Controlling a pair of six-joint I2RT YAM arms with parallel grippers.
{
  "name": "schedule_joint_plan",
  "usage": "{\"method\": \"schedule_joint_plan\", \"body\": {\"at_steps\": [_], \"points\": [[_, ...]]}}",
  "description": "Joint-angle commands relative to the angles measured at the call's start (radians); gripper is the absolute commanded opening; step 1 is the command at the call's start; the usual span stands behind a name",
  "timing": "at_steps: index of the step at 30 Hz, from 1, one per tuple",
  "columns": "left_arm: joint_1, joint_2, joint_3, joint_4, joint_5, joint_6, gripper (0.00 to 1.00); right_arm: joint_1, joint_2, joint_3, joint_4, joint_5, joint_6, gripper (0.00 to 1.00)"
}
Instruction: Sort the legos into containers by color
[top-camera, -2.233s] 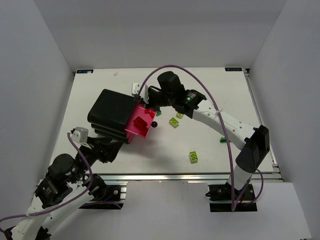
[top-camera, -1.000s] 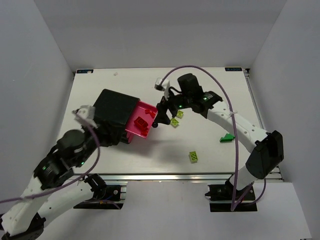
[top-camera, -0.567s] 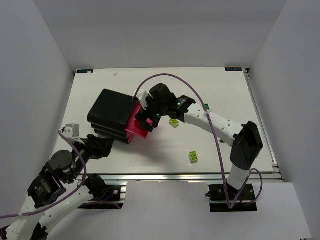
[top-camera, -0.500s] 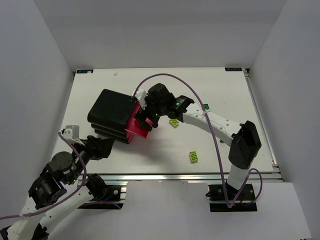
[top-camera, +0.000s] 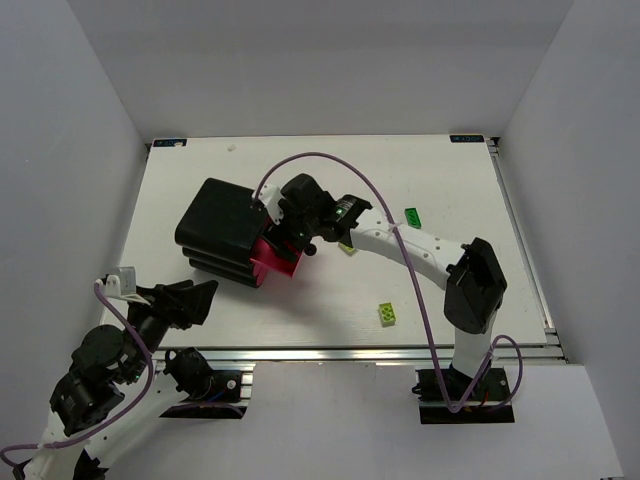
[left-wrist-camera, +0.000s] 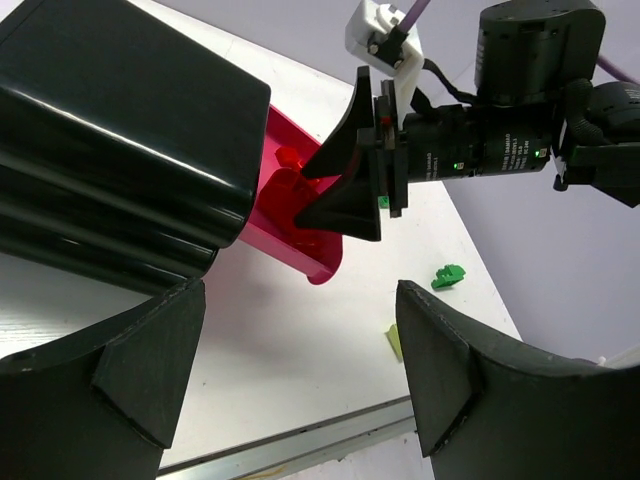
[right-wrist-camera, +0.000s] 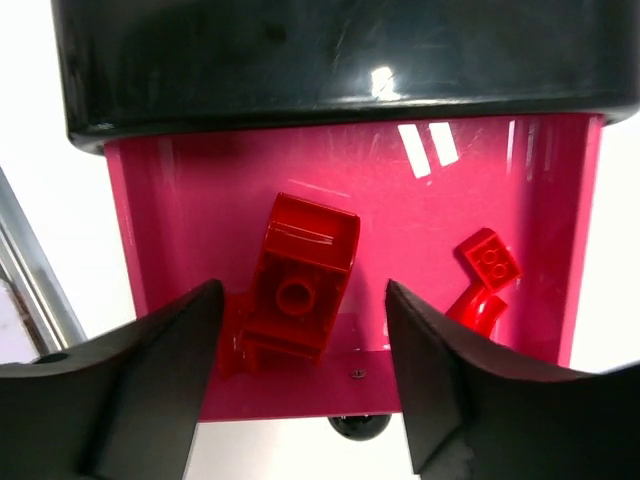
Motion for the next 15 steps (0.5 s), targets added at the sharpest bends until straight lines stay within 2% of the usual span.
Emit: {"method": "schedule_joint_plan", "body": {"at_steps": [1, 5, 6, 8, 9, 11, 12, 15], "points": [[0.006, 0.02, -0.008, 0.017, -0.004, -0.003, 0.87, 0.007, 0.005, 0.044, -0.009, 0.023, 0.015, 0.68], [0.006, 0.017, -0.01, 0.017, -0.003, -0.002, 0.87, 0.01, 0.01, 0.042, -0.012, 0.022, 0.017, 0.55], [0.006, 0.014, -0.011, 0.017, -0.003, -0.002, 0.87, 0.008, 0.01, 0.042, -0.012, 0.022, 0.017, 0.48], [0.006, 0.012, -0.01, 0.017, -0.003, -0.002, 0.87, 0.011, 0.01, 0.045, -0.015, 0.02, 0.017, 0.41], [0.006, 0.011, -0.011, 0.017, -0.004, -0.002, 0.87, 0.008, 0.011, 0.05, -0.016, 0.02, 0.015, 0.33], [0.006, 0.008, -0.01, 0.017, -0.004, -0.002, 0.87, 0.011, 0.01, 0.06, -0.02, 0.019, 0.009, 0.24], [0.006, 0.006, -0.011, 0.017, -0.004, -0.002, 0.87, 0.011, 0.011, 0.066, -0.02, 0.019, 0.006, 0.15], [0.006, 0.006, -0.011, 0.017, -0.004, -0.002, 0.87, 0.016, 0.014, 0.097, -0.029, 0.045, -0.012, 0.01]]}}
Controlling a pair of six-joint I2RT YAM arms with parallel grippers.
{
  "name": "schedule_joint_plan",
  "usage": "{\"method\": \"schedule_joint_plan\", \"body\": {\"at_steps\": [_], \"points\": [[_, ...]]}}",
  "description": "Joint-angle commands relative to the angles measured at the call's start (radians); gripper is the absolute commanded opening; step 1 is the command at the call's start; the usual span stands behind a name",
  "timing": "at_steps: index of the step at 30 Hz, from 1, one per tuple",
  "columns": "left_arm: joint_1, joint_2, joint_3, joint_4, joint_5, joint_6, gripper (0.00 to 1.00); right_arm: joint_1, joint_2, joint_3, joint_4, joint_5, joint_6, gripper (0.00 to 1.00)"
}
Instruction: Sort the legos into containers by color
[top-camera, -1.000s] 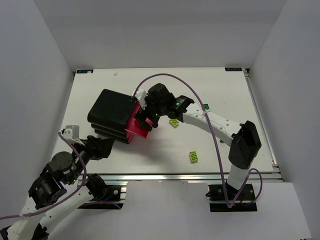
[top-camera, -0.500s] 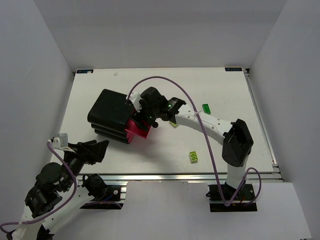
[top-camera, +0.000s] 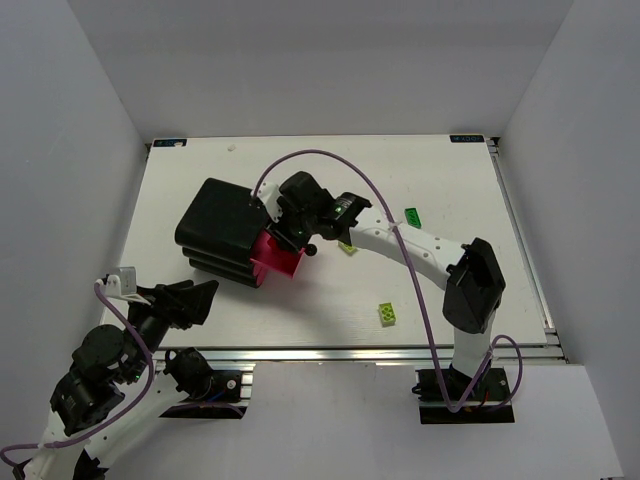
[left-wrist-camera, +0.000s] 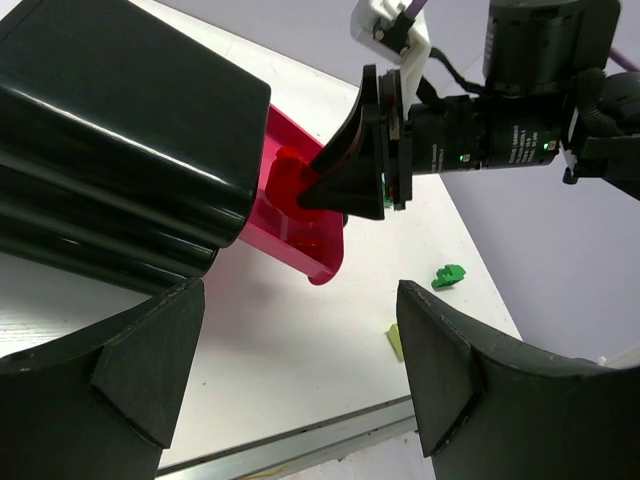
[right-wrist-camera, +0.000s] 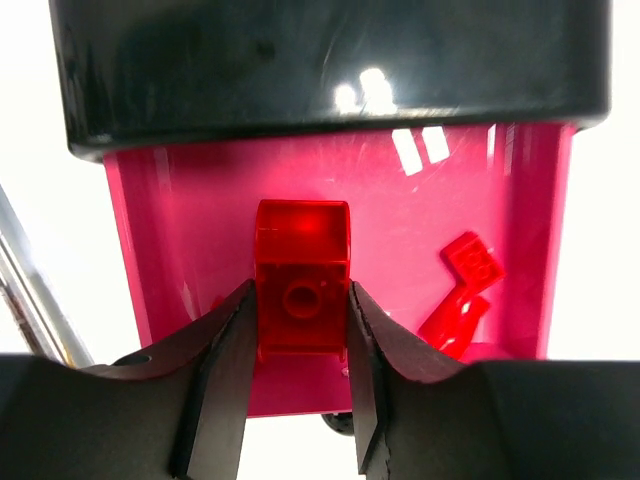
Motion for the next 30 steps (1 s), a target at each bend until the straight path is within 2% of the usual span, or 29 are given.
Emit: {"method": "schedule_joint_plan", "body": {"at_steps": [1, 8, 22, 26, 30], "points": [[0.006, 0.006, -0.008, 0.016, -0.002, -0.002, 0.88, 0.013, 0.003, 0.078, -0.002, 0.04, -0.02, 0.0], [0.006, 0.008, -0.01, 0.019, -0.001, -0.002, 0.88, 0.059, -0.001, 0.108, 0.041, 0.227, -0.116, 0.0], [0.006, 0.001, -0.01, 0.016, -0.004, -0.001, 0.88, 0.169, -0.043, -0.162, 0.343, 0.661, -0.363, 0.0], [0.006, 0.0, -0.01, 0.016, -0.004, -0.002, 0.88, 0.187, -0.046, -0.207, 0.441, 0.72, -0.42, 0.0], [0.006, 0.0, -0.011, 0.016, -0.005, -0.003, 0.88, 0.197, -0.043, -0.213, 0.438, 0.726, -0.429, 0.02]]}}
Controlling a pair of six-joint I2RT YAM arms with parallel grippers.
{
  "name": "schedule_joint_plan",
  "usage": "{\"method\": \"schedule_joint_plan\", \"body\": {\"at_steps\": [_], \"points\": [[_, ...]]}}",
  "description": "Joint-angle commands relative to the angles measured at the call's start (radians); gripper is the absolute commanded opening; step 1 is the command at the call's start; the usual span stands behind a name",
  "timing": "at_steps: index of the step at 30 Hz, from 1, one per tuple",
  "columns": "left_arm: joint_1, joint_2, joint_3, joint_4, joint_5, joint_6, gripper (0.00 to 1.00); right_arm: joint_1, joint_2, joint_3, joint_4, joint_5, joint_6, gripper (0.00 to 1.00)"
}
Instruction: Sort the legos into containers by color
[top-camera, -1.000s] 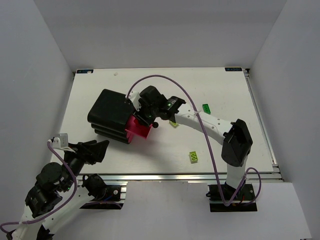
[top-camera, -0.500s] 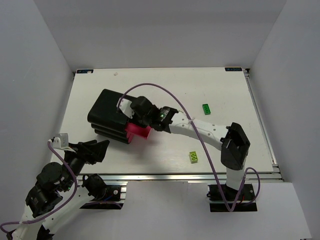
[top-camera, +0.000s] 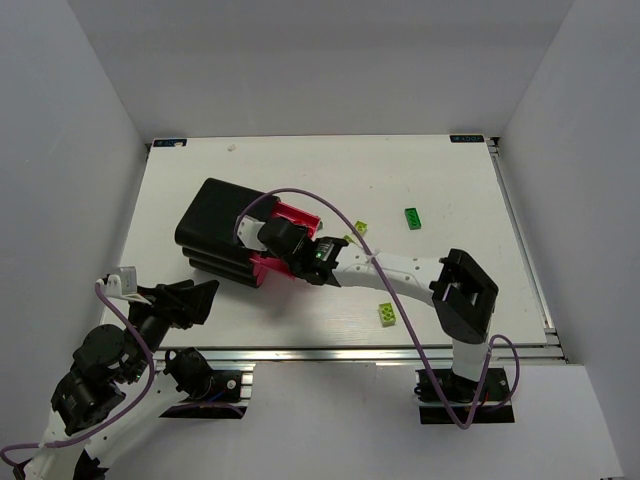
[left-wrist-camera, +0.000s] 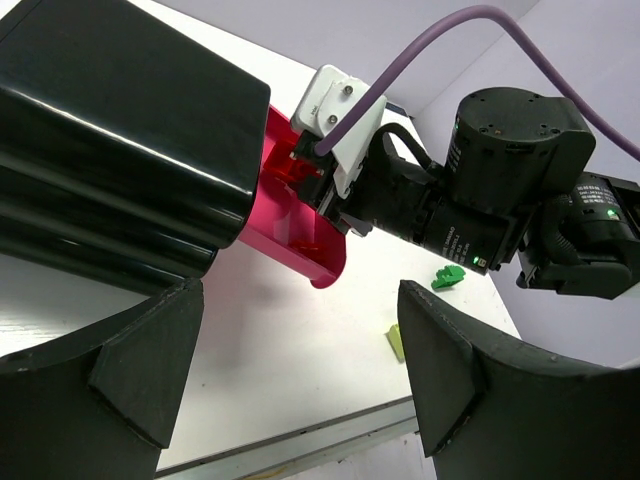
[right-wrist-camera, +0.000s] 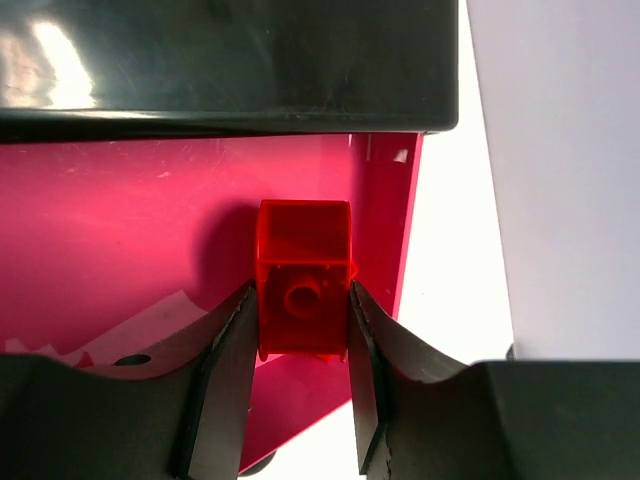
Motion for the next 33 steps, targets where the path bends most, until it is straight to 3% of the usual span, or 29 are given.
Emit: {"method": "schedule_joint_plan", "body": {"at_steps": [1, 2, 5, 17, 19, 30, 33], "points": [[0.006, 0.0, -0.005, 0.008, -0.004, -0.003, 0.88, 0.02, -0.041, 0.002, 0.086, 0.055, -0.037, 0.07], [0.006, 0.003, -0.003, 0.008, -0.004, -0.003, 0.88, 0.021, -0.042, 0.002, 0.083, 0.052, -0.035, 0.19], [0.006, 0.001, -0.005, 0.008, -0.004, -0.003, 0.89, 0.035, -0.047, 0.009, 0.06, 0.043, -0.031, 0.38], [0.006, -0.002, -0.006, 0.007, -0.009, -0.006, 0.89, 0.055, -0.059, 0.048, -0.03, 0.005, 0.02, 0.52], [0.006, -0.004, -0.005, 0.005, -0.011, -0.008, 0.89, 0.06, -0.059, 0.046, -0.039, -0.001, 0.029, 0.58], [0.006, -0.005, -0.005, 0.002, -0.015, -0.011, 0.89, 0.058, -0.096, 0.146, -0.177, -0.141, 0.14, 0.59], [0.006, -0.002, -0.005, 0.007, -0.012, -0.008, 0.89, 0.052, -0.125, 0.21, -0.234, -0.207, 0.19, 0.64]]}}
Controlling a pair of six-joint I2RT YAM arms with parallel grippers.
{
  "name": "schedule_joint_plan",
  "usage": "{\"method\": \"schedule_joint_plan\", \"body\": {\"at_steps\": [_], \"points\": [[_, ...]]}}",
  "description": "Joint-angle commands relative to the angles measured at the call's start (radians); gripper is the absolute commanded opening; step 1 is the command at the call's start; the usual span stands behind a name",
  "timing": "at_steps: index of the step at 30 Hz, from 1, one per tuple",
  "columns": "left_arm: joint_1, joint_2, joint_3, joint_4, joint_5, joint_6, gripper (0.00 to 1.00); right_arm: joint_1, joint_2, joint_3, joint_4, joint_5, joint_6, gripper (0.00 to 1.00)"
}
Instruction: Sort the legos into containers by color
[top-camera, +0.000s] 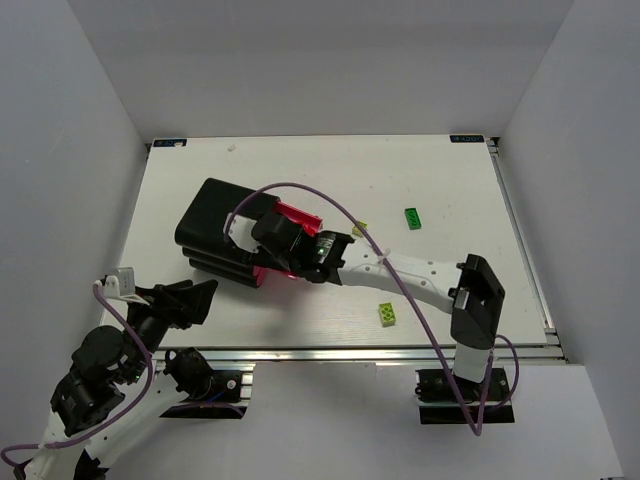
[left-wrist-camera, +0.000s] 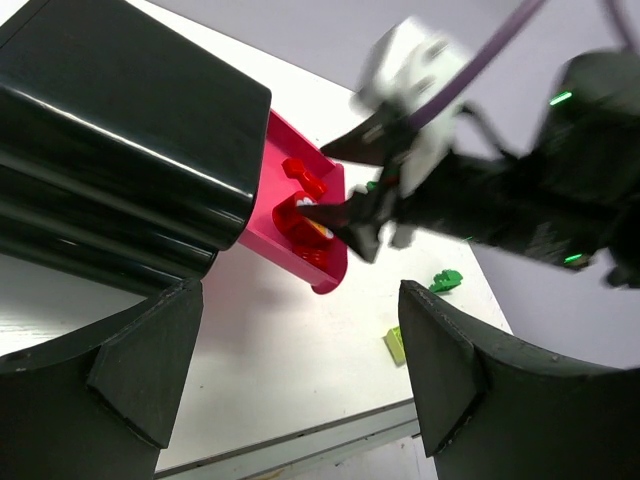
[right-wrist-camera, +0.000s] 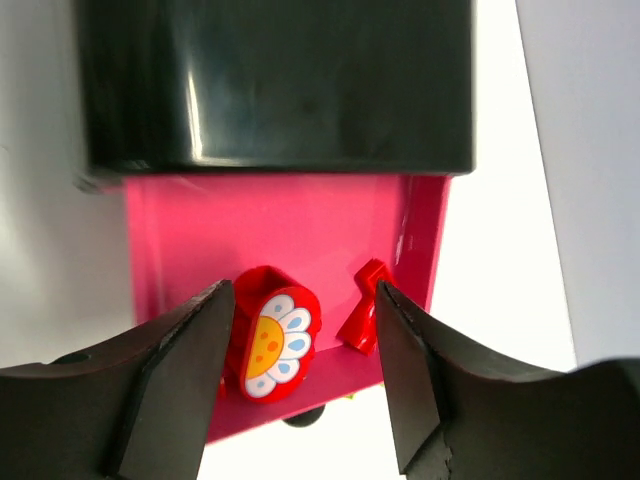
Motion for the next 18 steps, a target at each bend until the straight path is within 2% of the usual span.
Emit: {"method": "schedule_joint_plan", "body": {"at_steps": [1, 3, 4, 6, 7, 8, 9, 10, 11, 12, 13, 15, 18], "points": [[0.006, 0.007, -0.008, 0.018, 0.005, 0.011, 0.89, -0.001, -0.094, 0.105, -0.058, -0.092, 0.083, 0.65], [0.006, 0.025, -0.012, 0.033, 0.025, 0.026, 0.88, -0.007, -0.112, 0.149, -0.089, -0.118, 0.112, 0.66], [0.006, 0.036, -0.012, 0.054, 0.039, 0.049, 0.84, -0.008, -0.117, 0.165, -0.099, -0.125, 0.126, 0.65], [0.015, 0.105, -0.014, 0.076, 0.103, 0.066, 0.73, -0.039, -0.158, 0.179, -0.103, -0.144, 0.173, 0.55], [0.015, 0.137, -0.018, 0.111, 0.129, 0.072, 0.51, -0.069, -0.178, 0.168, -0.092, -0.148, 0.193, 0.36], [0.015, 0.174, -0.024, 0.139, 0.201, 0.08, 0.39, -0.093, -0.201, 0.153, -0.083, -0.173, 0.218, 0.2], [0.015, 0.255, -0.031, 0.166, 0.242, 0.085, 0.3, -0.119, -0.247, 0.111, -0.074, -0.191, 0.271, 0.0], [0.015, 0.309, -0.038, 0.233, 0.29, 0.086, 0.21, -0.218, -0.27, 0.088, -0.06, -0.214, 0.299, 0.0], [0.015, 0.358, -0.034, 0.264, 0.331, 0.091, 0.09, -0.26, -0.295, 0.064, -0.057, -0.284, 0.33, 0.0], [0.015, 0.483, -0.026, 0.292, 0.417, 0.094, 0.06, -0.298, -0.333, 0.016, -0.055, -0.331, 0.361, 0.0], [0.015, 0.543, -0.002, 0.347, 0.451, 0.102, 0.04, -0.441, -0.355, -0.008, -0.049, -0.436, 0.425, 0.0], [-0.008, 0.727, 0.041, 0.386, 0.531, 0.108, 0.02, -0.572, -0.414, -0.082, -0.047, -0.553, 0.486, 0.0], [-0.008, 0.893, 0.153, 0.423, 0.576, 0.126, 0.02, -0.729, -0.488, -0.168, -0.018, -0.71, 0.54, 0.0]]}}
